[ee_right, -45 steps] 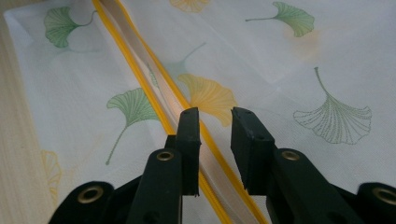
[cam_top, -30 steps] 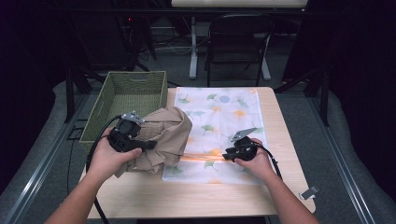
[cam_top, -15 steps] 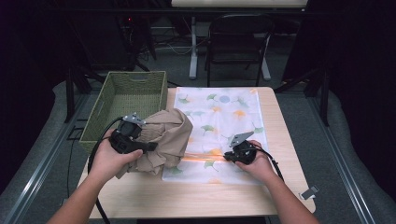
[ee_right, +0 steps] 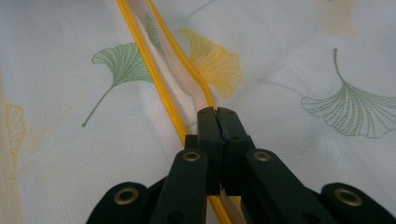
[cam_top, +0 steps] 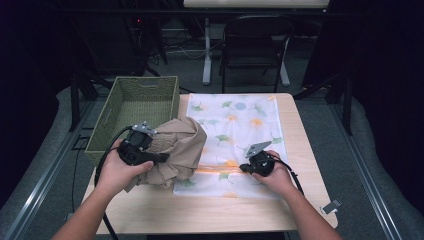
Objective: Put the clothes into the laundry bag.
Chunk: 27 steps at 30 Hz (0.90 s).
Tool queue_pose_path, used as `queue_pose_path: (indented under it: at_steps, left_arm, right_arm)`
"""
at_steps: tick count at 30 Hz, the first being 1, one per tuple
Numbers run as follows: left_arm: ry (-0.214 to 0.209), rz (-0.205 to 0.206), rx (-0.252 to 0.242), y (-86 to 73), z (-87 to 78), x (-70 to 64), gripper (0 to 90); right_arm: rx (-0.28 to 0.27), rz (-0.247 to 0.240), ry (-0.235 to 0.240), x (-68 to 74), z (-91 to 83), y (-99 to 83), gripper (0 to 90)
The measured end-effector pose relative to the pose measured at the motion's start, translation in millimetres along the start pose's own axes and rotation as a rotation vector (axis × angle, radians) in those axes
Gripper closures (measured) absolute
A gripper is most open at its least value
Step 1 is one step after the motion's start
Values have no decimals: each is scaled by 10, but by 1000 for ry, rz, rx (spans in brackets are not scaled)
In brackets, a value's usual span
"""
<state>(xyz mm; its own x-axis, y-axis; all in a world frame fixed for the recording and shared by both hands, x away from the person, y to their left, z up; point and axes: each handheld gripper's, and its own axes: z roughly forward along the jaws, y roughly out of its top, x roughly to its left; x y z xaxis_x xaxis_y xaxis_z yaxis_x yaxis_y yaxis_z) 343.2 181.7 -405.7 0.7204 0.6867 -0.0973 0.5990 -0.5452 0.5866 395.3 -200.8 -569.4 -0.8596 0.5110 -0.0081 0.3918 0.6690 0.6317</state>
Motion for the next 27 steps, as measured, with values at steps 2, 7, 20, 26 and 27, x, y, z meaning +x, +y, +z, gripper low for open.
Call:
queue_pose_path:
  at_steps: [2, 7, 20, 26, 27]
  left_arm:
    - [-4, 0, -2, -5, -3, -2, 669]
    - [-3, 1, -10, -14, -28, -22, 669]
    - [-7, 2, -14, -26, -48, -75, 669]
    - [-10, 5, -12, -14, -44, -120, 669]
    - [-13, 3, -16, -13, -40, -134, 669]
  right_arm:
    - [-14, 13, 0, -1, -9, 4, 896]
    - [-18, 20, -1, -20, -74, 60, 896]
    - [-96, 41, -40, -98, -327, 480, 897]
    - [-129, 59, -47, -127, -390, 474, 897]
    - [-133, 61, -44, -141, -401, 472, 897]
